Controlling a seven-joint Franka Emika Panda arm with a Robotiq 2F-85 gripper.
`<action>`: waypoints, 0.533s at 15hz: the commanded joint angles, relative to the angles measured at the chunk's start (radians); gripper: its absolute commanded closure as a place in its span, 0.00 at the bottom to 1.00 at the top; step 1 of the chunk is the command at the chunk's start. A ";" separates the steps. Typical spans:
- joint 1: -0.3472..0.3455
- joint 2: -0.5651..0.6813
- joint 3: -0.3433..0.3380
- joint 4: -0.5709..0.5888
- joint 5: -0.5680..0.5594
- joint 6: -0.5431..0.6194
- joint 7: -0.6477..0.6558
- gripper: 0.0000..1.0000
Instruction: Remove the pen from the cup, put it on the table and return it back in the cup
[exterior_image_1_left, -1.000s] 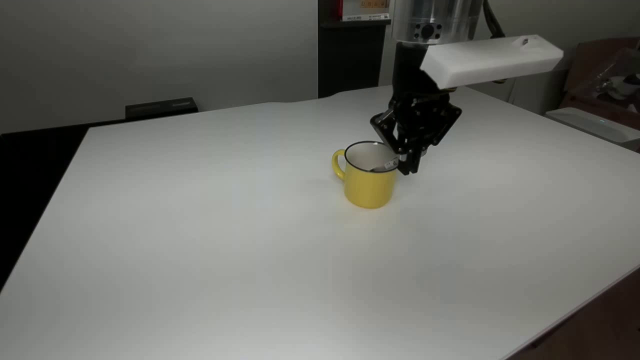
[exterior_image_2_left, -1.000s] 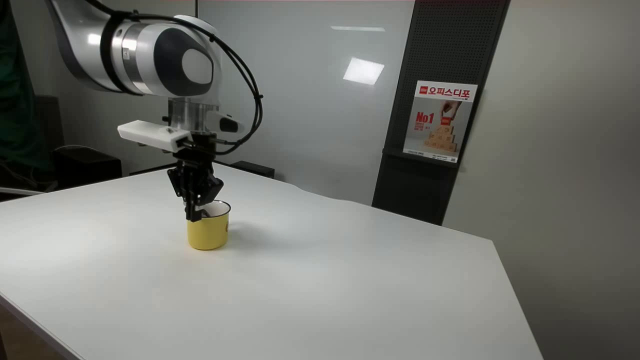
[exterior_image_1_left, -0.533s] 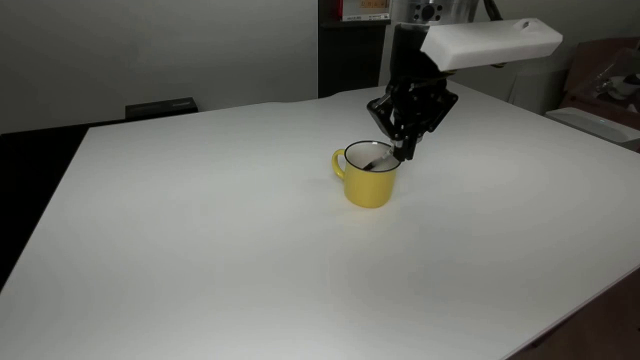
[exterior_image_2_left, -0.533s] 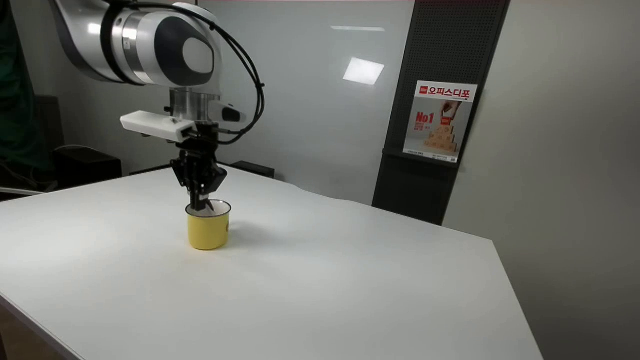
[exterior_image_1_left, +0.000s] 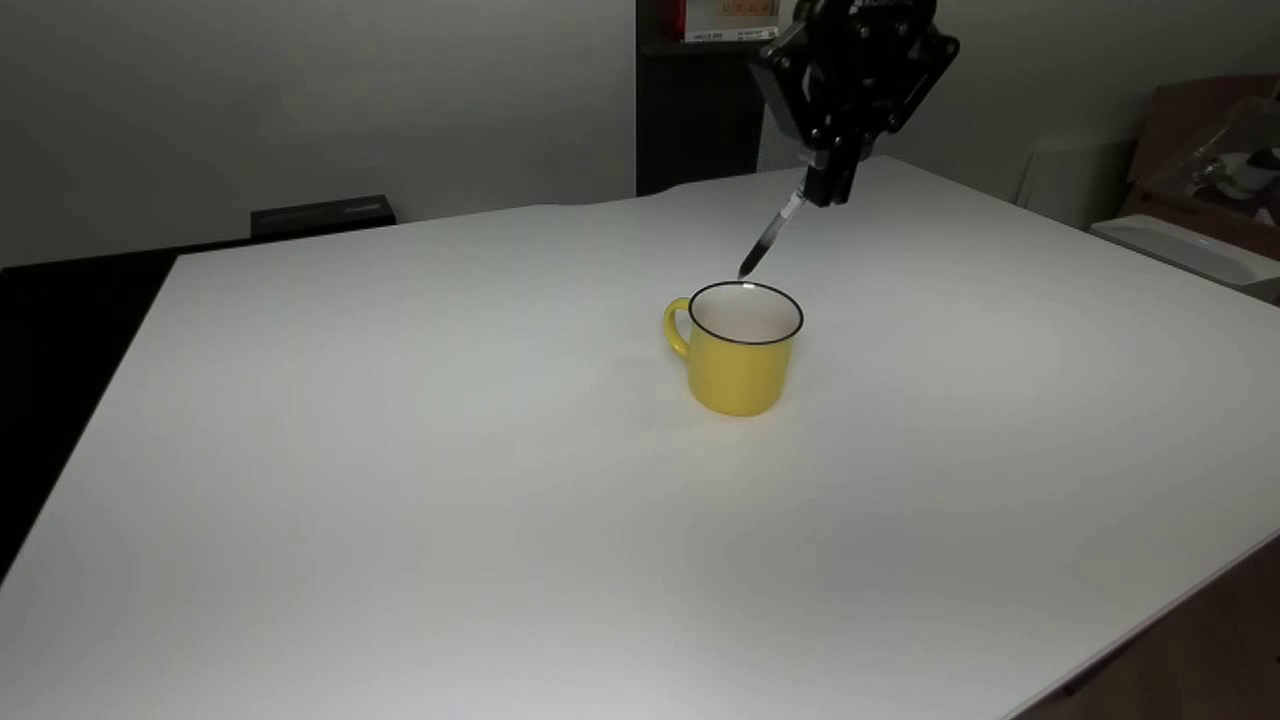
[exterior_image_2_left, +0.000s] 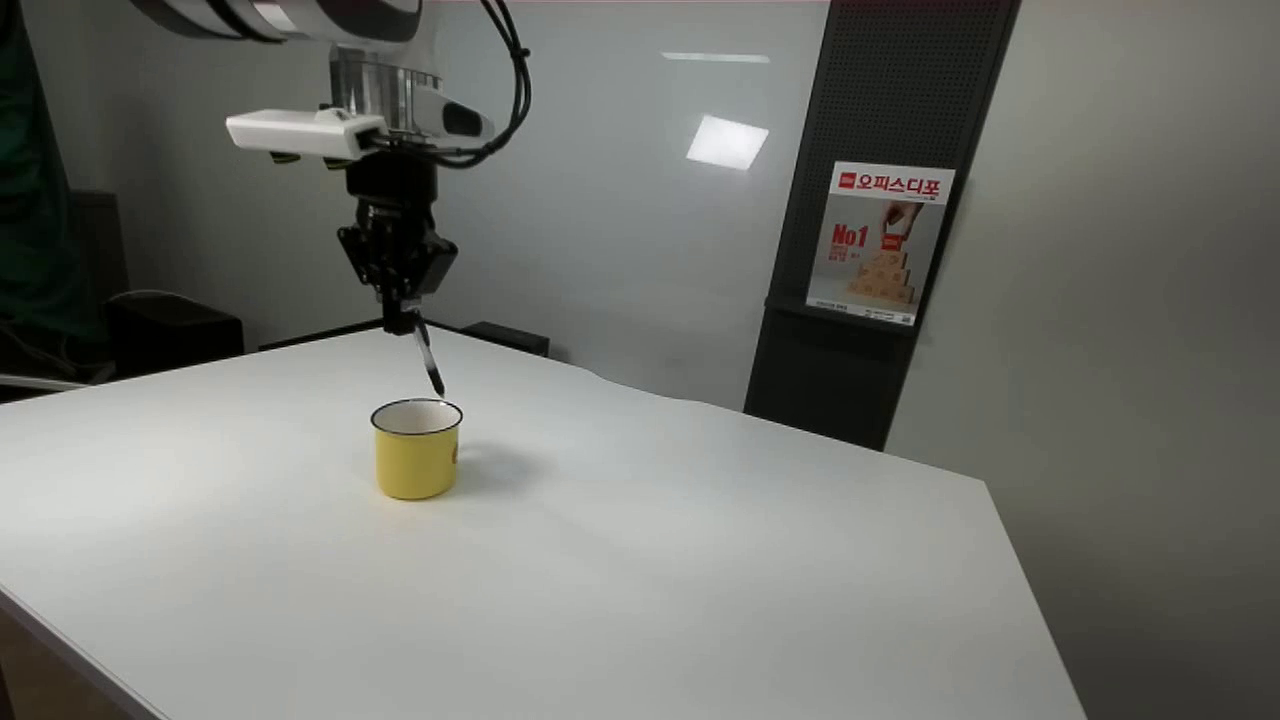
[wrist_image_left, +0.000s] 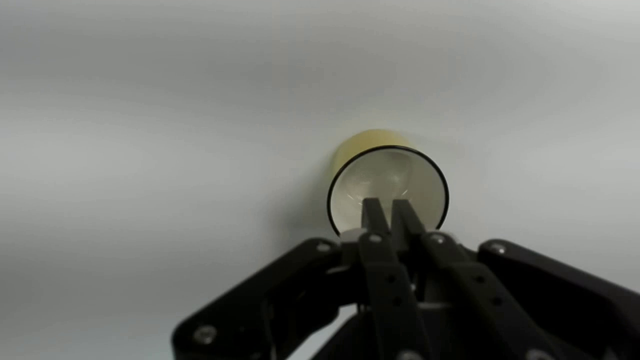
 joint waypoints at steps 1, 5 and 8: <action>-0.019 -0.135 -0.001 -0.002 -0.014 -0.168 0.067 0.98; -0.070 -0.203 -0.019 0.046 0.120 -0.384 0.005 0.98; -0.112 -0.176 -0.061 0.083 0.268 -0.491 -0.068 0.98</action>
